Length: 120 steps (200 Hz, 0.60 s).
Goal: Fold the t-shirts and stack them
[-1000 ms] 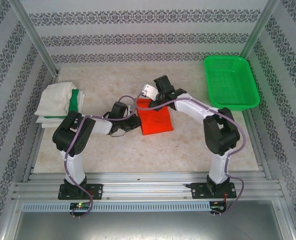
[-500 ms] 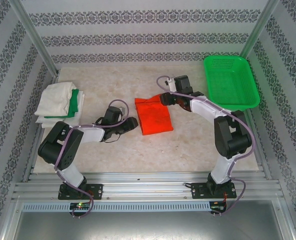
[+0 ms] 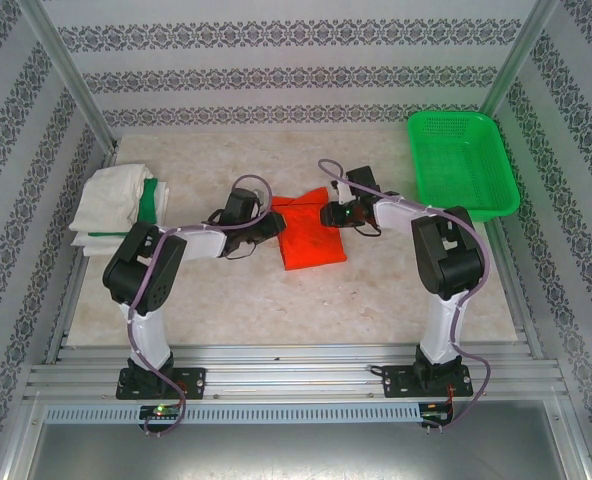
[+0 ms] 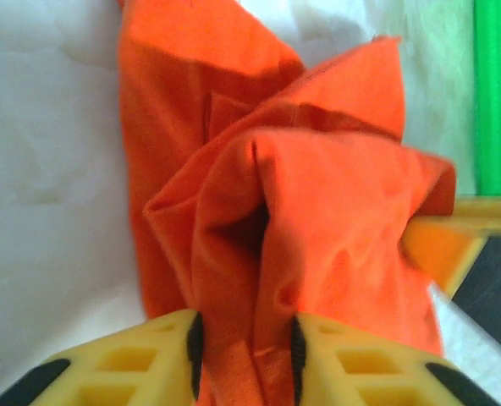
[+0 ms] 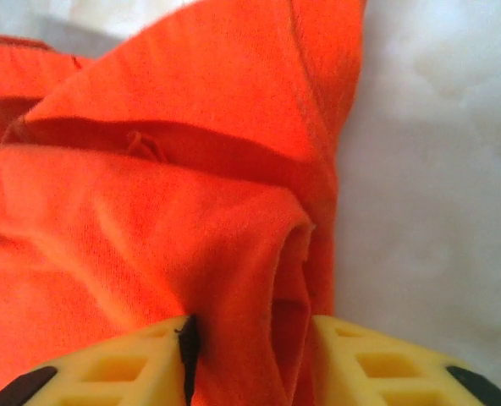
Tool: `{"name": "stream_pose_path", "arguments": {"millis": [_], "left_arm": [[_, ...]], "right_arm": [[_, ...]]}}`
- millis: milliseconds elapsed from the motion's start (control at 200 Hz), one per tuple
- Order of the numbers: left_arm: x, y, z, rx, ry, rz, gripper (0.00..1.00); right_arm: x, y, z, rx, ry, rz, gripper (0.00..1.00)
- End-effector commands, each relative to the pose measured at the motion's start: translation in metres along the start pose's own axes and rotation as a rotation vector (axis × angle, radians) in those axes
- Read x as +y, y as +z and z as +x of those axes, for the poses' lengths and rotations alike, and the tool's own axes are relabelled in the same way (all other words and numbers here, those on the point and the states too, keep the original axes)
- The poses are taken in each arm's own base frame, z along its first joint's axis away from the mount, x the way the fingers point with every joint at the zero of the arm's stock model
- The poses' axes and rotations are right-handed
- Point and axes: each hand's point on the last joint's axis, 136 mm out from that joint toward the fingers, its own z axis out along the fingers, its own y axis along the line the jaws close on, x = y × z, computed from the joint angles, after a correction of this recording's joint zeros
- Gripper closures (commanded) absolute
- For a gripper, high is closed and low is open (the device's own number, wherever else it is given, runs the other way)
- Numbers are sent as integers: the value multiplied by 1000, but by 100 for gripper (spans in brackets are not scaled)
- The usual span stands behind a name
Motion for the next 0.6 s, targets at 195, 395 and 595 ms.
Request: {"name": "stream_pose_path", "arguments": {"millis": [195,395,595], "left_arm": [[12,-8,50,116,-48,-2,94],[22,-23,83,151,-55,-11,74],[5,-27,54,69,24,-23,51]], "right_arm": [[21,-28,56,8,72,-91,69],[28,-57,74,-39,67,-98,60],[24,-70,41,-146,41,-47,49]]}}
